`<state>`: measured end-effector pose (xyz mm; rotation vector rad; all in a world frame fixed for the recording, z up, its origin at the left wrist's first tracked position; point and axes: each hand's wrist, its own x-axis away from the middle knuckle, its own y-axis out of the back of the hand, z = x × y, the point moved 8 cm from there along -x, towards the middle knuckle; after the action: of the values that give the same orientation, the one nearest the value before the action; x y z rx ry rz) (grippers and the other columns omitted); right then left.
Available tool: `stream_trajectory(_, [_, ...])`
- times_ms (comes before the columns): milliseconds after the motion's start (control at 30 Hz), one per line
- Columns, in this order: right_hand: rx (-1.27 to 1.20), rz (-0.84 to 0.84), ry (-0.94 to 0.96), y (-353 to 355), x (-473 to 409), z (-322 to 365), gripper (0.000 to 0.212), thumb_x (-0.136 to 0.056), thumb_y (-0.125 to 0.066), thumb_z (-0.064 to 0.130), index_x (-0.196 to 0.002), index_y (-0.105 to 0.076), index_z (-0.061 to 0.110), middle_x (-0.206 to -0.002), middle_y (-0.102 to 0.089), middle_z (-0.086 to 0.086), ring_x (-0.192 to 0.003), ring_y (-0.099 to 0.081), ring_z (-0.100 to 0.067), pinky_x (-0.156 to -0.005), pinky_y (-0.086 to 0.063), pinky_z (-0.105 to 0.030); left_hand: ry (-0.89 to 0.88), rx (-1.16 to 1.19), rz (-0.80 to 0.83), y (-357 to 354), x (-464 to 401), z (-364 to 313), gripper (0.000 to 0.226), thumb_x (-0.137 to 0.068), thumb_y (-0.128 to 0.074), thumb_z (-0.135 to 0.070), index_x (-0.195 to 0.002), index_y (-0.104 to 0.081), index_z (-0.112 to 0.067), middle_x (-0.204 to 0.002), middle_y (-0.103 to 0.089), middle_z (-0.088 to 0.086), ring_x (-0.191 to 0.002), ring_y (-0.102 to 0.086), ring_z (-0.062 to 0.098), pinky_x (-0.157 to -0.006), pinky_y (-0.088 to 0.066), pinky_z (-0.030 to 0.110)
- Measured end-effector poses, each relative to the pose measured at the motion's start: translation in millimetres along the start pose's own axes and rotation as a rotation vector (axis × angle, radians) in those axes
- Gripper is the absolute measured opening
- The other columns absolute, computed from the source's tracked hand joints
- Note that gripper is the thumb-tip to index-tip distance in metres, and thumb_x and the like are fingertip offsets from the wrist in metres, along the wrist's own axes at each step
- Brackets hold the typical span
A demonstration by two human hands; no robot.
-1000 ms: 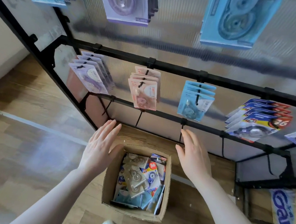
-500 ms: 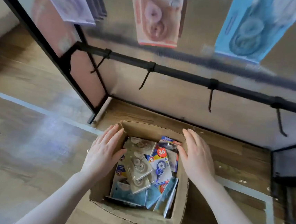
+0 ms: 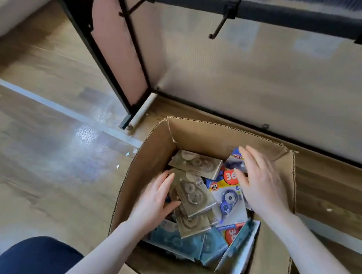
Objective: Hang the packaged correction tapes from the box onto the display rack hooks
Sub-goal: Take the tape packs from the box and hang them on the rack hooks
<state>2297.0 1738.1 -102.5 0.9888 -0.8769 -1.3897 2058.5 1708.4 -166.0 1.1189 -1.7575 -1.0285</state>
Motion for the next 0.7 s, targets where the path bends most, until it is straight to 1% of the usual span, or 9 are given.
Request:
stream_trajectory(100, [0.025,-0.005,0.030,-14.1,1.0,-2.4,0.050,-0.080,-0.070,0.017,-0.126,-0.054,0.006,-0.128,-0.056,-0.012,-0.112,-0.056,-0.031,-0.092,-0.046,-0.042,0.023,0.018,0.021,-5.5,-1.6,2.9,0.070,-0.085,-0.064,-0.038,-0.142,-0.034,-0.010,-0.144,-0.038,0.011,-0.131,-0.038,0.025,-0.106,-0.032,0.031])
stream_trajectory(167, [0.048,0.026,0.042,-24.0,1.3,-3.2,0.048,-0.083,-0.067,0.019,-0.128,-0.053,0.007,-0.129,-0.055,-0.010,-0.114,-0.054,-0.031,-0.094,-0.045,-0.042,0.029,0.050,0.042,-8.1,0.6,4.1,0.068,-0.084,-0.066,-0.034,-0.139,-0.038,-0.007,-0.138,-0.043,0.012,-0.124,-0.044,0.027,-0.101,-0.037,0.030])
stream_trajectory(233, [0.059,0.054,0.054,-30.9,0.7,-1.8,0.049,-0.086,-0.063,0.022,-0.132,-0.050,0.010,-0.133,-0.052,-0.008,-0.119,-0.051,-0.028,-0.098,-0.043,-0.041,0.063,0.045,0.096,-10.8,4.2,7.6,0.060,-0.085,-0.064,-0.035,-0.135,-0.041,-0.010,-0.133,-0.046,0.008,-0.119,-0.046,0.023,-0.095,-0.038,0.026])
stream_trajectory(333, [0.061,0.043,0.069,-31.6,0.4,-0.6,0.050,-0.085,-0.063,0.022,-0.132,-0.050,0.011,-0.132,-0.052,-0.008,-0.118,-0.052,-0.028,-0.096,-0.044,-0.041,0.148,-0.063,0.259,-20.6,9.6,19.1,0.049,-0.087,-0.059,-0.039,-0.127,-0.045,-0.015,-0.129,-0.044,0.001,-0.115,-0.045,0.019,-0.091,-0.039,0.026])
stream_trajectory(433, [0.074,-0.009,0.096,-25.7,1.7,-0.8,0.049,-0.080,-0.070,0.019,-0.125,-0.055,0.007,-0.124,-0.058,-0.011,-0.108,-0.058,-0.031,-0.086,-0.050,-0.041,0.172,-0.157,0.479,-34.0,19.0,22.2,0.040,-0.086,-0.058,-0.026,-0.124,-0.049,-0.019,-0.127,-0.046,0.001,-0.111,-0.048,0.020,-0.085,-0.044,0.028])
stream_trajectory(467, [0.075,-0.021,0.098,-24.2,2.0,-1.3,0.049,-0.078,-0.072,0.018,-0.123,-0.056,0.006,-0.122,-0.059,-0.011,-0.106,-0.059,-0.031,-0.084,-0.051,-0.041,0.174,-0.158,0.557,-40.3,23.8,22.4,0.044,-0.084,-0.056,-0.019,-0.128,-0.048,-0.022,-0.128,-0.046,0.001,-0.111,-0.049,0.021,-0.084,-0.045,0.028])
stream_trajectory(567, [0.090,-0.047,0.111,-21.0,2.9,-2.7,0.050,-0.073,-0.078,0.016,-0.118,-0.059,0.005,-0.116,-0.061,-0.013,-0.100,-0.062,-0.032,-0.080,-0.053,-0.041,0.182,-0.201,0.757,-56.4,35.8,26.4,0.067,-0.082,-0.055,-0.008,-0.141,-0.032,-0.030,-0.130,-0.048,0.003,-0.111,-0.053,0.024,-0.081,-0.049,0.028])
stream_trajectory(633, [0.109,-0.053,0.119,-20.1,5.0,-3.7,0.051,-0.071,-0.079,0.016,-0.116,-0.059,0.004,-0.112,-0.062,-0.013,-0.096,-0.063,-0.032,-0.076,-0.054,-0.041,0.188,-0.249,0.798,-58.8,35.5,26.7,0.068,-0.083,-0.056,-0.003,-0.141,-0.031,-0.029,-0.131,-0.047,0.006,-0.111,-0.053,0.026,-0.082,-0.047,0.029])
stream_trajectory(700, [0.116,-0.050,0.122,-21.2,6.5,-5.6,0.051,-0.072,-0.079,0.016,-0.118,-0.058,0.005,-0.112,-0.062,-0.013,-0.096,-0.063,-0.031,-0.075,-0.054,-0.040,0.204,-0.315,0.811,-59.1,33.1,25.6,0.059,-0.085,-0.055,0.000,-0.137,-0.037,-0.024,-0.131,-0.044,0.009,-0.112,-0.051,0.027,-0.084,-0.046,0.029])
